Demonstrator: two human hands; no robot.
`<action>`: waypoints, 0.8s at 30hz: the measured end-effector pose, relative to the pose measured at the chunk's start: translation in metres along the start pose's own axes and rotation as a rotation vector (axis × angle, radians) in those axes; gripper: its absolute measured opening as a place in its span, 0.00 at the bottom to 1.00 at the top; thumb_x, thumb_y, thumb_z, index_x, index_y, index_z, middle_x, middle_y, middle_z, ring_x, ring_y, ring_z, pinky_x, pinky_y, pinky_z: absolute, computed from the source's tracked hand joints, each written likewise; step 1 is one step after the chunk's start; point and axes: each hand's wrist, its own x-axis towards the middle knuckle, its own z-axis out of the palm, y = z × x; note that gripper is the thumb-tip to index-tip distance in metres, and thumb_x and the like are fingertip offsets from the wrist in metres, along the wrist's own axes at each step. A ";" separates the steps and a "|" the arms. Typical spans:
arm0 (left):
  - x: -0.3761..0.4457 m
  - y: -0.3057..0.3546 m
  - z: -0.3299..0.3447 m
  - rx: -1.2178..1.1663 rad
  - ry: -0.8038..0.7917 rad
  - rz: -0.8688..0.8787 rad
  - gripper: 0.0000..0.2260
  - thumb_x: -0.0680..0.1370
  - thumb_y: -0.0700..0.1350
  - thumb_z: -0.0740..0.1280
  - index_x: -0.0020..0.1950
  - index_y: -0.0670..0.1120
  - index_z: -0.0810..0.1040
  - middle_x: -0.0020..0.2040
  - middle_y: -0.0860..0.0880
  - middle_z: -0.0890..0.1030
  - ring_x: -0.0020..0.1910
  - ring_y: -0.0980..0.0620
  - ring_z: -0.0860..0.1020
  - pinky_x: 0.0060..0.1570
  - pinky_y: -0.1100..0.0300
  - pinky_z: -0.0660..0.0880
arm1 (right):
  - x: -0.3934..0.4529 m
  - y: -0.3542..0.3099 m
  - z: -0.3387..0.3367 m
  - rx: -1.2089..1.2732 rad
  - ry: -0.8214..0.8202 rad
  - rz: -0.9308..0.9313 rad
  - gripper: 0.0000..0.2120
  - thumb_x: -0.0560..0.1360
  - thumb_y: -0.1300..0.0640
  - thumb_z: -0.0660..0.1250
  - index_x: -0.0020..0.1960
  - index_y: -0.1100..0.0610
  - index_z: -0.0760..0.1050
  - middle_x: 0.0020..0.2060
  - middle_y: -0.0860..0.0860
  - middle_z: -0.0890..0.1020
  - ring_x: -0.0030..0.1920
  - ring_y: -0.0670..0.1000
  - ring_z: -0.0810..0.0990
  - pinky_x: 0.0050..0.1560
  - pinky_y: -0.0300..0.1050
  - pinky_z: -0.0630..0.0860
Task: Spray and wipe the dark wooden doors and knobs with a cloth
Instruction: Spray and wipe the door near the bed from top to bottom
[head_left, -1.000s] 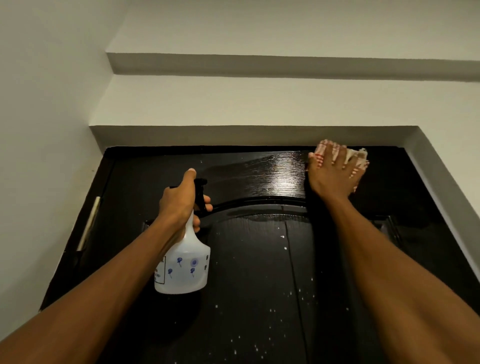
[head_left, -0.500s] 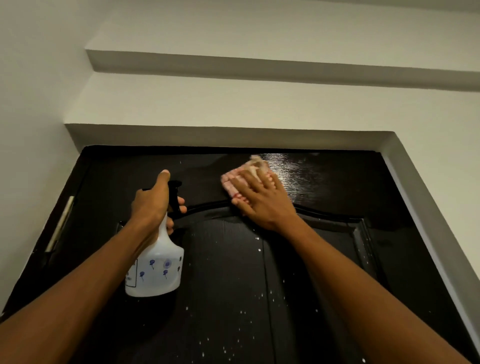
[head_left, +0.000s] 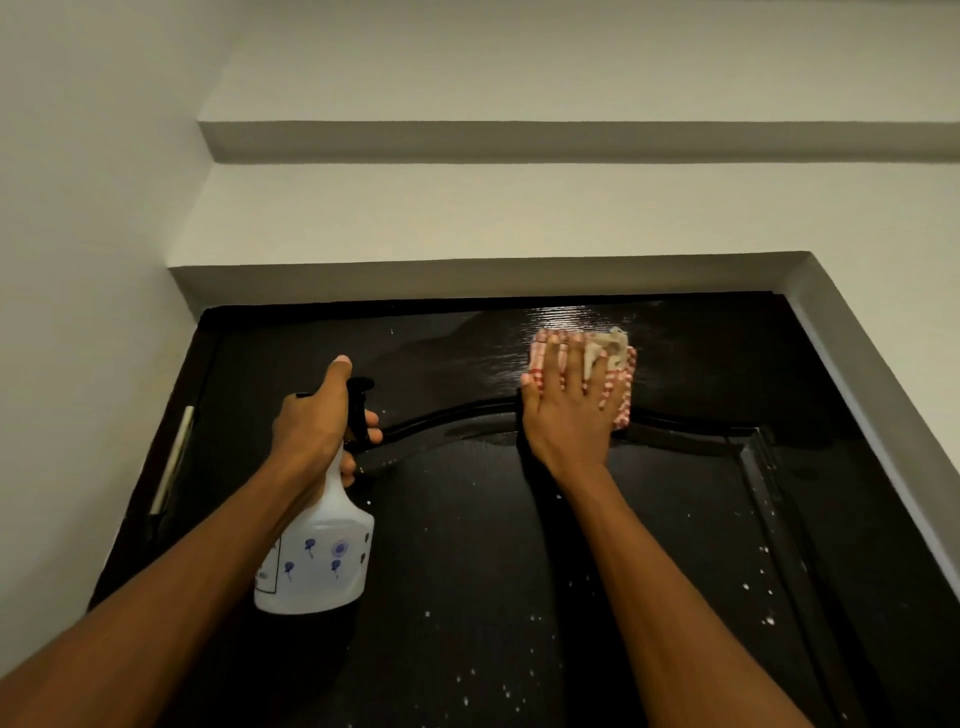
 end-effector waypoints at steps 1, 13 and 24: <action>0.002 0.000 -0.006 -0.002 0.012 0.003 0.31 0.83 0.67 0.56 0.51 0.41 0.83 0.43 0.41 0.86 0.26 0.50 0.73 0.26 0.58 0.70 | 0.000 -0.018 0.005 0.002 -0.013 -0.034 0.31 0.85 0.39 0.45 0.83 0.48 0.43 0.83 0.51 0.43 0.81 0.58 0.38 0.75 0.63 0.31; 0.014 -0.012 -0.054 0.013 0.087 0.020 0.30 0.83 0.66 0.56 0.52 0.41 0.82 0.46 0.41 0.86 0.28 0.49 0.75 0.25 0.59 0.69 | -0.012 -0.091 0.023 -0.143 -0.201 -0.631 0.30 0.83 0.36 0.38 0.83 0.43 0.42 0.82 0.46 0.46 0.82 0.55 0.42 0.77 0.56 0.32; 0.021 -0.016 -0.071 0.004 0.070 0.017 0.32 0.83 0.66 0.57 0.50 0.39 0.83 0.43 0.40 0.87 0.20 0.53 0.73 0.19 0.63 0.68 | 0.003 -0.074 0.016 0.020 0.007 0.109 0.29 0.85 0.43 0.44 0.83 0.51 0.46 0.83 0.54 0.46 0.81 0.63 0.41 0.76 0.70 0.35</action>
